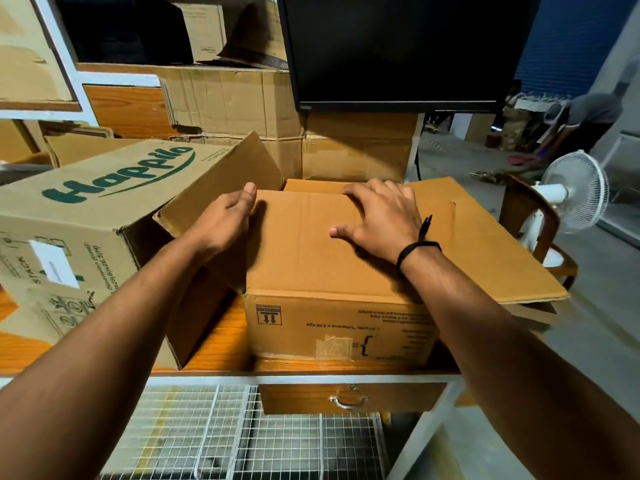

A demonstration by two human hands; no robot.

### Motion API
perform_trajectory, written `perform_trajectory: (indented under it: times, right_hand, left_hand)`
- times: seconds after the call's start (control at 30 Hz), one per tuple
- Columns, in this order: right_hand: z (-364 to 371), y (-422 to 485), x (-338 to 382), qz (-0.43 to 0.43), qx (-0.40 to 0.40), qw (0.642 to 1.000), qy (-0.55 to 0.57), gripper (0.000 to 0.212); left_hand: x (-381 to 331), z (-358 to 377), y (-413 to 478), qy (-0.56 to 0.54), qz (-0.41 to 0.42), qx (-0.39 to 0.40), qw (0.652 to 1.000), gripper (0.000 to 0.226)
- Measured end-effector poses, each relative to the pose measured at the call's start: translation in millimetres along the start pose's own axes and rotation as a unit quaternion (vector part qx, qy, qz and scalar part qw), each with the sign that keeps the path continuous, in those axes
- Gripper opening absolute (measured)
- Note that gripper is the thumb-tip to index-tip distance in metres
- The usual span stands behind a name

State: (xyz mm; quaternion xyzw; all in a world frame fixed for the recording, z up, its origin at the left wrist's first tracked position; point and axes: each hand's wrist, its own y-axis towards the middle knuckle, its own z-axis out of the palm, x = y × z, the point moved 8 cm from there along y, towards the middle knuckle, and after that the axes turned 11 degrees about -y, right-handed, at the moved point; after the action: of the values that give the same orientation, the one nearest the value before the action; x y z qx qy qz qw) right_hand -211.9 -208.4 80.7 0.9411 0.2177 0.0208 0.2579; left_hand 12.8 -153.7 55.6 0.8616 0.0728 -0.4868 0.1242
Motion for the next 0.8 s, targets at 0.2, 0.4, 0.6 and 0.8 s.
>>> perform_trajectory:
  times: [0.2, 0.4, 0.6, 0.8]
  right_hand:
    - [-42, 11, 9, -0.059, 0.146, 0.98, 0.123, 0.03]
    - [-45, 17, 7, -0.063, 0.263, 0.958, 0.099, 0.042]
    - [-39, -2, 25, -0.06, 0.336, 0.939, 0.041, 0.037]
    - [-33, -40, 43, -0.09, 0.423, 0.901, 0.041, 0.041]
  left_hand:
    - [-7, 5, -9, -0.121, -0.024, -0.026, 0.992, 0.073]
    - [-6, 11, -10, -0.3, -0.037, 0.06, 0.951, 0.052]
    - [2, 10, -10, -0.247, -0.046, 0.107, 0.962, 0.032]
    - [-6, 21, -22, -0.056, 0.051, 0.209, 0.975, 0.03]
